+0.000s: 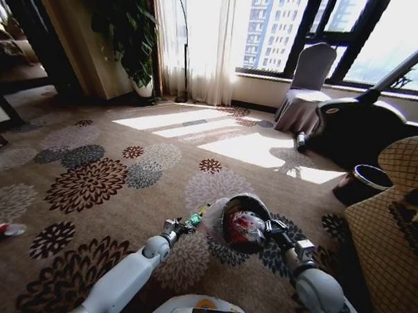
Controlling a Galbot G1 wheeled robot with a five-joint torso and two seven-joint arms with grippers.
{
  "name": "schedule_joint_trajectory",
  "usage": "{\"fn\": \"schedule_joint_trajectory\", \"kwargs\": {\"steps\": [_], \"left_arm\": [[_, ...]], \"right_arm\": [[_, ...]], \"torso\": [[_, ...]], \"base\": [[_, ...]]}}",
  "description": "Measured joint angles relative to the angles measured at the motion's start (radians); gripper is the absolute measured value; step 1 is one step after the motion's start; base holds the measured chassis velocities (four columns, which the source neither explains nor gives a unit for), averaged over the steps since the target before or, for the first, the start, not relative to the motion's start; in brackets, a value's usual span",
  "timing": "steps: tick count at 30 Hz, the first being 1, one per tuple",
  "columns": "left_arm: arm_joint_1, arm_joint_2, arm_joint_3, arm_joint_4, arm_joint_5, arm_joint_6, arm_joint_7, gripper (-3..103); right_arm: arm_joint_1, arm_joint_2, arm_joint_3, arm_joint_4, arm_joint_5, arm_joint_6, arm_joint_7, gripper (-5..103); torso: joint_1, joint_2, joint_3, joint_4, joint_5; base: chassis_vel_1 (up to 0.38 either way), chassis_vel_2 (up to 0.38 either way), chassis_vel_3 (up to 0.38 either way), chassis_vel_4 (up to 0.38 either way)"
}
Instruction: Pick up the trash from the ground and place it into the trash bin.
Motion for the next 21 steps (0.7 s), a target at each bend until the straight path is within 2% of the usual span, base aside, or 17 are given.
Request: {"fn": "schedule_joint_trajectory", "kwargs": {"steps": [4,10,21], "left_arm": [[-0.032,-0.022,-0.003,0.081,0.017,-0.023,-0.002,100],[-0.114,-0.03,0.007,0.24,0.059,-0.091,0.069,100],[-0.198,-0.095,0.033,0.379,0.064,-0.118,0.146,100]], "right_arm": [[-0.002,0.005,0.0,0.0,0.0,0.001,0.002,2],[-0.008,0.005,-0.002,0.001,-0.003,0.001,0.003,2],[-0.021,-0.008,0.003,0.002,-0.002,0.004,0.003,2]], "torso": [[0.0,0.0,0.0,0.0004,0.0],[0.0,0.0,0.0,0.0003,0.0002],[0.0,0.0,0.0,0.0002,0.0]], "base": [[0.0,0.0,0.0,0.0],[0.0,0.0,0.0,0.0],[0.0,0.0,0.0,0.0]]}}
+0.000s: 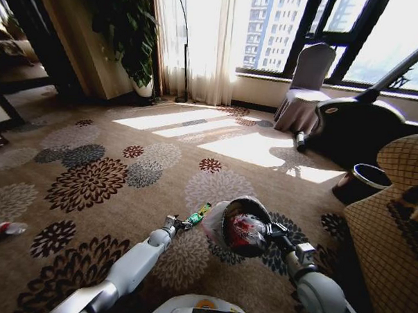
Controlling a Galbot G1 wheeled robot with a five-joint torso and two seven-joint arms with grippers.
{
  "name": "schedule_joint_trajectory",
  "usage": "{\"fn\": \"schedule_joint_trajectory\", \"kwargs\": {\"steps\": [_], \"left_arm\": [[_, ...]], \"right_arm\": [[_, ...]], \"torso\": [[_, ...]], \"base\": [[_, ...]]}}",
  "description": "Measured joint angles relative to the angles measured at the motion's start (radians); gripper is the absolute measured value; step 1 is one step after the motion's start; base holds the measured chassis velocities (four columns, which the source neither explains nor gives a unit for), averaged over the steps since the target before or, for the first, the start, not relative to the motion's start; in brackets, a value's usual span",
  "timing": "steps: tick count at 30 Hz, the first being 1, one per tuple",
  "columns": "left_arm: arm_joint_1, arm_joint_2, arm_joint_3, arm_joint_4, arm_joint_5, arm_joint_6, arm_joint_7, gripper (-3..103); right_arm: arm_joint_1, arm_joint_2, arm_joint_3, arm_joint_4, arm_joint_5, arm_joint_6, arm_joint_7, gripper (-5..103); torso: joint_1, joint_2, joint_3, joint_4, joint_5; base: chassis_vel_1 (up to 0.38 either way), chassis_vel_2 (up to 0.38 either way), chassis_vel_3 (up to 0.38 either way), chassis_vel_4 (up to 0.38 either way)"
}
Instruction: Pick up the trash from the ground and place it into the trash bin.
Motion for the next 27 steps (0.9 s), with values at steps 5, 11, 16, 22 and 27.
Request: {"fn": "schedule_joint_trajectory", "kwargs": {"steps": [5,11,16,22,27], "left_arm": [[-0.018,-0.038,0.005,0.04,-0.006,-0.001,0.017,96],[-0.027,-0.067,0.008,0.098,-0.009,-0.012,0.019,80],[-0.037,-0.074,0.007,0.126,-0.009,-0.016,0.031,63],[-0.037,-0.078,0.005,0.129,-0.007,-0.018,0.036,42],[-0.033,-0.078,0.003,0.119,-0.001,-0.012,0.049,20]], "right_arm": [[0.004,-0.002,0.0,-0.009,0.002,0.003,0.0,2],[0.012,-0.016,0.003,-0.012,0.016,0.003,0.0,2],[0.014,-0.021,0.005,-0.015,0.019,0.003,0.001,2],[0.02,-0.024,0.002,-0.022,0.021,0.006,0.001,2],[0.024,-0.023,0.001,-0.025,0.021,0.008,0.001,2]], "torso": [[0.0,0.0,0.0,0.0,0.0002],[0.0,0.0,0.0,0.0002,0.0001],[0.0,0.0,0.0,0.0001,0.0001],[0.0,0.0,0.0,0.0001,0.0001],[0.0,0.0,0.0,0.0,0.0001]], "base": [[0.0,0.0,0.0,0.0],[0.0,0.0,0.0,0.0],[0.0,0.0,0.0,0.0],[0.0,0.0,0.0,0.0],[0.0,0.0,0.0,0.0]]}}
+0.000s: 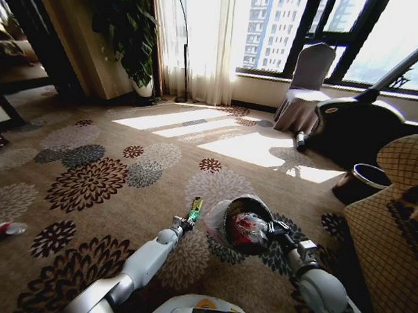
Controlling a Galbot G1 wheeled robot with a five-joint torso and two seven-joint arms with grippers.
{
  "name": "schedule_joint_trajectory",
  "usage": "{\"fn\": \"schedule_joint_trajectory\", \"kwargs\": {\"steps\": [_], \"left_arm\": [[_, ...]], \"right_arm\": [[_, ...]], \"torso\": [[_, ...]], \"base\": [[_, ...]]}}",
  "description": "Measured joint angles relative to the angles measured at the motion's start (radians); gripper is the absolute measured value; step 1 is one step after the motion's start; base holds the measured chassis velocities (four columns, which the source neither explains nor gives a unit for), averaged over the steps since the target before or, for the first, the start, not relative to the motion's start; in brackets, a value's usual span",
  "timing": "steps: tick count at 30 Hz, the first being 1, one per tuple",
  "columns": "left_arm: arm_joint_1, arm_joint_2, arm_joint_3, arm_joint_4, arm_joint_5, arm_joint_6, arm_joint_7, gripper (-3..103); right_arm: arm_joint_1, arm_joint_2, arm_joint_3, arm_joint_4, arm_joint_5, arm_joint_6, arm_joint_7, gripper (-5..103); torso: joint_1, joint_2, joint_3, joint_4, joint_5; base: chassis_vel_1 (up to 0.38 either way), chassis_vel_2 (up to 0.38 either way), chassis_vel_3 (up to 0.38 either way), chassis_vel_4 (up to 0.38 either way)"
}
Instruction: Pick up the trash from the ground and place it into the trash bin.
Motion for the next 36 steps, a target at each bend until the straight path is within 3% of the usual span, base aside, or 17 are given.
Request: {"fn": "schedule_joint_trajectory", "kwargs": {"steps": [1,4,6,8,11,14,15,19,20,22,23,25,27,30,31,36], "left_arm": [[0.0,0.0,0.0,0.0,0.0,0.0,0.0,20],[0.006,-0.002,-0.002,-0.002,0.012,-0.021,-0.003,4],[0.012,-0.001,-0.008,-0.016,0.029,-0.039,-0.012,2],[0.047,0.023,-0.03,-0.123,0.109,-0.1,-0.034,0],[0.065,0.049,-0.044,-0.209,0.147,-0.124,-0.044,0],[0.094,0.159,-0.07,-0.544,0.186,-0.146,-0.066,0],[0.094,0.159,-0.07,-0.544,0.186,-0.146,-0.066,0],[0.057,0.298,-0.047,-0.839,0.143,-0.086,-0.074,0],[0.057,0.298,-0.047,-0.839,0.143,-0.086,-0.074,0],[0.011,0.343,0.013,-0.976,0.08,-0.036,-0.079,0],[0.011,0.343,0.013,-0.976,0.08,-0.036,-0.079,0],[-0.058,0.346,0.122,-1.041,0.033,-0.006,-0.081,0],[-0.068,0.343,0.141,-1.046,0.03,-0.003,-0.082,0],[-0.187,0.302,0.316,-1.06,-0.016,0.023,-0.11,0],[-0.187,0.302,0.316,-1.06,-0.016,0.023,-0.11,0],[-0.244,0.231,0.407,-0.945,-0.029,0.011,-0.12,0]], "right_arm": [[0.0,0.0,0.0,0.0,0.0,0.0,0.0,2],[-0.002,0.002,0.0,-0.001,-0.001,0.002,0.0,2],[-0.001,0.002,0.0,-0.002,-0.001,0.002,0.0,2],[0.008,0.004,-0.003,-0.011,-0.003,0.002,0.0,2],[0.014,0.006,-0.005,-0.016,-0.004,0.002,-0.002,2],[0.03,0.021,-0.017,-0.032,-0.014,0.005,-0.015,2],[0.03,0.021,-0.017,-0.032,-0.014,0.005,-0.015,2],[0.038,0.03,-0.026,-0.041,-0.024,0.007,-0.023,2],[0.038,0.03,-0.026,-0.041,-0.024,0.007,-0.023,2],[0.046,0.029,-0.027,-0.046,-0.024,0.007,-0.025,2],[0.046,0.029,-0.027,-0.046,-0.024,0.007,-0.025,2],[0.046,0.026,-0.026,-0.047,-0.024,0.008,-0.03,2],[0.046,0.025,-0.026,-0.047,-0.024,0.008,-0.03,2],[0.042,0.024,-0.025,-0.05,-0.026,0.008,-0.032,2],[0.042,0.024,-0.025,-0.05,-0.026,0.008,-0.032,2],[0.04,0.038,-0.023,-0.049,-0.029,0.008,-0.034,2]], "torso": [[0.0,0.0,0.0,0.0,0.0],[0.0,0.0,0.0,0.0,-0.0001],[0.0,0.0,0.0,0.0,-0.0002],[0.0,0.0,0.0,0.0,-0.0009],[0.0,0.0,0.0,0.0,-0.0005],[0.0,0.0,0.0,0.0001,-0.0006],[0.0,0.0,0.0,0.0001,-0.0006],[0.0,0.0,0.0,0.0001,0.0003],[0.0,0.0,0.0,0.0001,0.0003],[0.0,0.0,0.0,0.0004,0.0001],[0.0,0.0,0.0,0.0004,0.0001],[0.0,0.0,0.0,0.0,0.0],[0.0,0.0,0.0,-0.0002,-0.0001],[0.0,0.0,0.0,-0.0002,0.0001],[0.0,0.0,0.0,-0.0002,0.0001],[0.0,0.0,0.0,-0.0001,0.0]], "base": [[0.0,0.0,0.0,0.0],[0.0,0.0,0.0,0.0],[0.0,0.0,0.0,0.0],[0.0,0.0,0.0,0.0],[0.0,0.0,0.0,0.0],[0.0,0.0,0.0,0.0],[0.0,0.0,0.0,0.0],[0.0,0.0,0.0,0.0],[0.0,0.0,0.0,0.0],[0.0,0.0,0.0,0.0],[0.0,0.0,0.0,0.0],[0.0,0.0,0.0,0.0],[0.0,0.0,0.0,0.0],[0.0,0.0,0.0,0.0],[0.0,0.0,0.0,0.0],[0.0,0.0,0.0,0.0]]}}
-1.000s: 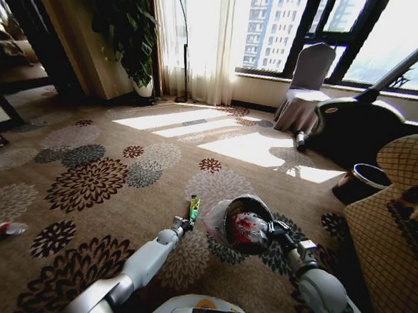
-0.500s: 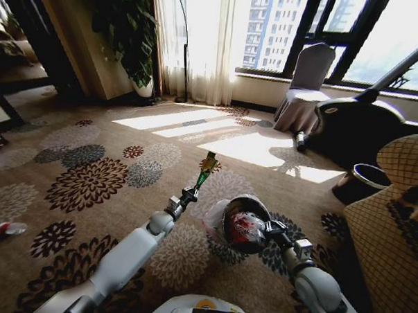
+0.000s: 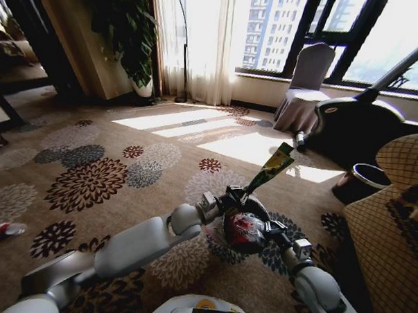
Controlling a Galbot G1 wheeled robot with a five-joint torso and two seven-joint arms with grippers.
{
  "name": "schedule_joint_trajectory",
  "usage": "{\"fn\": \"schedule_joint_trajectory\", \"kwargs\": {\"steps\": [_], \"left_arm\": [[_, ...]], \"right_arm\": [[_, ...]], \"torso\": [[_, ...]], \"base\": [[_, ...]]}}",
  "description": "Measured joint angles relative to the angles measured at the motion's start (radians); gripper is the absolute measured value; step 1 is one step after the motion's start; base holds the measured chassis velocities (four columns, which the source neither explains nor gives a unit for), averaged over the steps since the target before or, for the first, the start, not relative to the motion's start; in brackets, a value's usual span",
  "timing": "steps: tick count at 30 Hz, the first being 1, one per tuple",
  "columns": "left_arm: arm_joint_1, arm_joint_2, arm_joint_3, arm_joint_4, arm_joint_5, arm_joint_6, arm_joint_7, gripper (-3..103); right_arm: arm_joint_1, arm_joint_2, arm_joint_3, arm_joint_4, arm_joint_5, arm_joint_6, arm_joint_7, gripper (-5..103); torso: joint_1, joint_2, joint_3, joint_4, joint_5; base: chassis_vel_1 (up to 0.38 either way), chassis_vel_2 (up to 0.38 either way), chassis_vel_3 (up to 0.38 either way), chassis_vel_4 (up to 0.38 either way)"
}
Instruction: Pick up the trash from the ground and place it into the trash bin.
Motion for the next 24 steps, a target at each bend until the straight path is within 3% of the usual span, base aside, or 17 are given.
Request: {"fn": "schedule_joint_trajectory", "kwargs": {"steps": [13,24], "left_arm": [[0.057,-0.009,0.059,0.052,-0.001,0.028,-0.001,0],[0.084,0.017,0.06,0.045,0.008,0.164,-0.014,0]], "right_arm": [[0.018,0.035,-0.019,-0.01,-0.013,0.003,-0.009,2],[0.009,0.035,-0.002,-0.008,-0.007,0.006,-0.004,2]], "torso": [[0.0,0.0,0.0,0.0003,0.0],[0.0,0.0,0.0,0.0001,-0.0001]], "base": [[0.0,0.0,0.0,0.0],[0.0,0.0,0.0,0.0]]}}
